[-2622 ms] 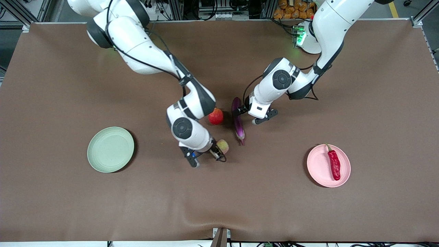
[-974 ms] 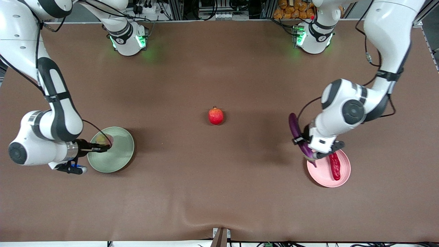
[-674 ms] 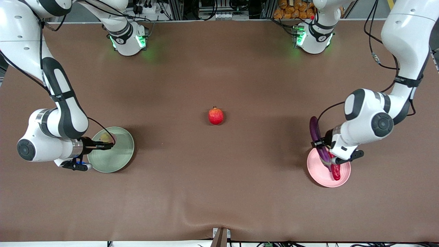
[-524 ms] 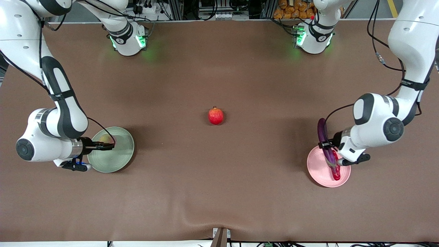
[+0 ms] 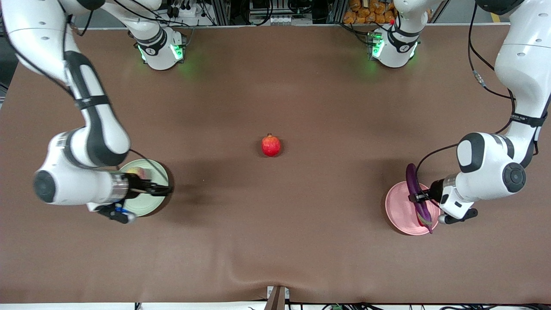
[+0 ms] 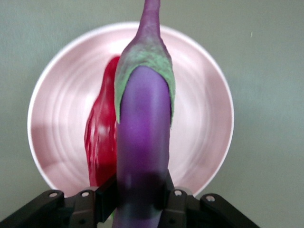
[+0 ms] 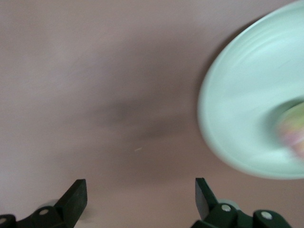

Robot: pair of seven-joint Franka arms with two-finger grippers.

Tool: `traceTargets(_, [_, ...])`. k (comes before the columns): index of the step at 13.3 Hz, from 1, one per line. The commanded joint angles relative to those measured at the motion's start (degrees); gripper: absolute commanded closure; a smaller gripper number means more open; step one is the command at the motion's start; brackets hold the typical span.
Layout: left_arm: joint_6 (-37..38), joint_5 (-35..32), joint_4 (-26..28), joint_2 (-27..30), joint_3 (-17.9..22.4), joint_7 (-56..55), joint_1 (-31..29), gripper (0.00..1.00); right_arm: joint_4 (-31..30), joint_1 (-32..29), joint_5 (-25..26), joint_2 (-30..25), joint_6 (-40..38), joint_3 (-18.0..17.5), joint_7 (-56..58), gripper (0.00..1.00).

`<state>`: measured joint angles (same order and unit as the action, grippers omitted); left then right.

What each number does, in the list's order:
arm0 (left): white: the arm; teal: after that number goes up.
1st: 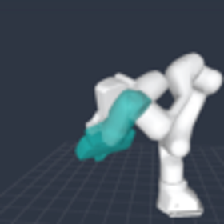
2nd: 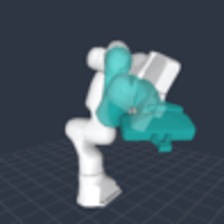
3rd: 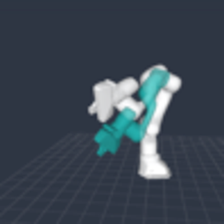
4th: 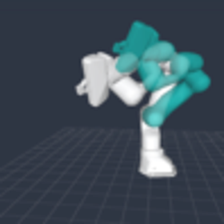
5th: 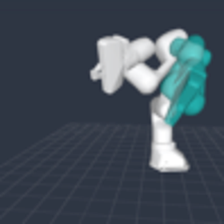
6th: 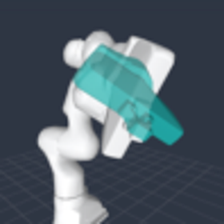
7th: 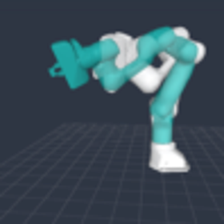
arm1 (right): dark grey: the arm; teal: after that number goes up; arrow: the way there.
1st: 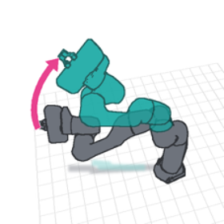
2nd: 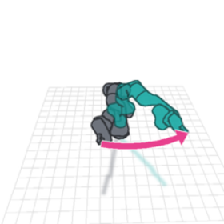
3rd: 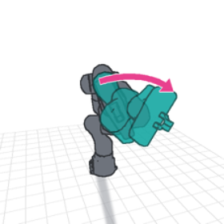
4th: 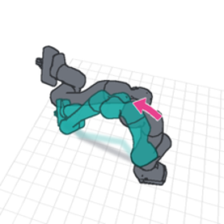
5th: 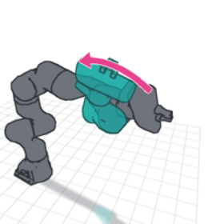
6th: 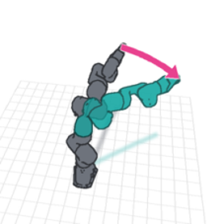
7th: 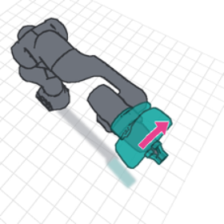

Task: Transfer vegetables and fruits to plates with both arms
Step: 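Lower the eggplant onto the pink plate while the right gripper releases the peach, then grasp the red apple with the right gripper while the left gripper opens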

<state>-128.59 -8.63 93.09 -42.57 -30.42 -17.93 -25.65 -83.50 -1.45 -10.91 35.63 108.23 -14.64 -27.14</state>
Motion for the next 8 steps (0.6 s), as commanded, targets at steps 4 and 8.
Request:
traceTargets(4, [-1.2, -0.1, -3.1, -5.1, -0.7, 0.1, 0.2, 0.4, 5.0, 13.0, -4.7, 1.5, 1.8, 0.6, -13.8, 0.0])
traceTargets(8, [-1.2, -0.2, -3.4, -3.8, -1.0, -1.1, 1.0, 0.0, 0.5, 24.0, -3.9, 4.0, 14.8, 1.1, -18.0, 0.0])
